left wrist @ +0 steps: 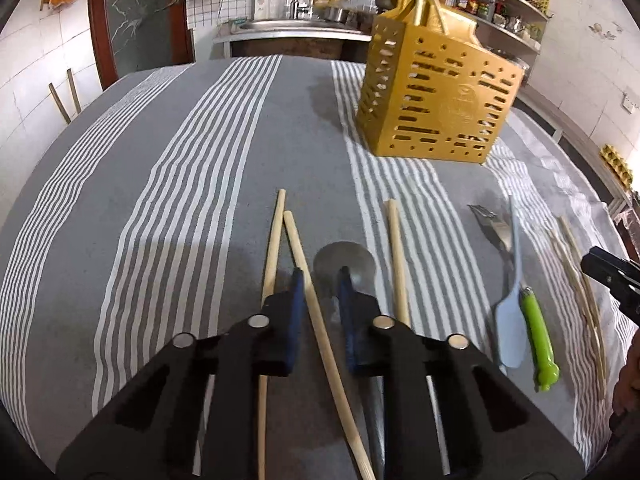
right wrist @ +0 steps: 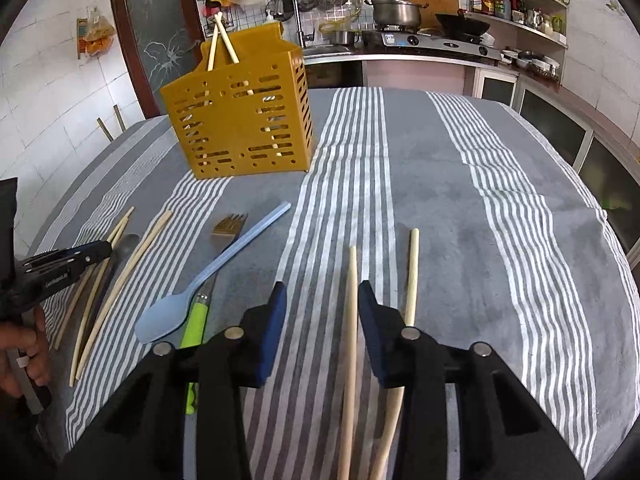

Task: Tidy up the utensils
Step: 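Grasp a wooden chopstick with the left tool while the right tool grasps another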

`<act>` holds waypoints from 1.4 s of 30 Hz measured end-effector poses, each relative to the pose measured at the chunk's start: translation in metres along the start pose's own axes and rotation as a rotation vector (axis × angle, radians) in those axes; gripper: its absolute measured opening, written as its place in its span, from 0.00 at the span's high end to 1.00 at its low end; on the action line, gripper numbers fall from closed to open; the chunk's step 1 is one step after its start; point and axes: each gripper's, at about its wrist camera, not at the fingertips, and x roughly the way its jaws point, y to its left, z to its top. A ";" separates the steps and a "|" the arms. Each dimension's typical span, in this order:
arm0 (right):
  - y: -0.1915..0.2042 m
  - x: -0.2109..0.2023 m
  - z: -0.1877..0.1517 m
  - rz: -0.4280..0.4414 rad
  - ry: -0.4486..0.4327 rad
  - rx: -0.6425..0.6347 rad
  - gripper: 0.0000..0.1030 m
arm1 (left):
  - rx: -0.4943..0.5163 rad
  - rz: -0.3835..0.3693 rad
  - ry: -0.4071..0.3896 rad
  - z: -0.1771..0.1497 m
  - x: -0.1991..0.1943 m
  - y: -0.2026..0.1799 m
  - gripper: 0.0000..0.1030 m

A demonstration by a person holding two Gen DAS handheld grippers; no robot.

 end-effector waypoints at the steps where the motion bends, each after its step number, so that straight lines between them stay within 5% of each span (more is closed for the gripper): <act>1: 0.000 0.001 0.000 0.001 0.002 0.000 0.64 | -0.002 0.008 0.008 0.001 0.003 0.001 0.86; 19: -0.003 0.036 -0.001 -0.049 0.116 -0.007 0.64 | 0.068 0.046 0.073 0.012 0.030 -0.003 0.90; 22: -0.007 0.043 0.001 -0.069 0.133 -0.012 0.74 | 0.069 0.044 0.078 0.013 0.032 -0.003 0.90; 24: -0.008 0.045 0.003 -0.074 0.144 -0.019 0.91 | 0.076 0.045 0.080 0.014 0.033 -0.003 0.91; 28: -0.010 0.045 0.005 -0.061 0.149 -0.010 0.94 | 0.069 0.040 0.071 0.014 0.032 -0.003 0.92; 42: -0.008 -0.028 0.035 0.027 -0.085 0.007 0.94 | 0.039 -0.043 -0.085 0.031 -0.030 -0.007 0.96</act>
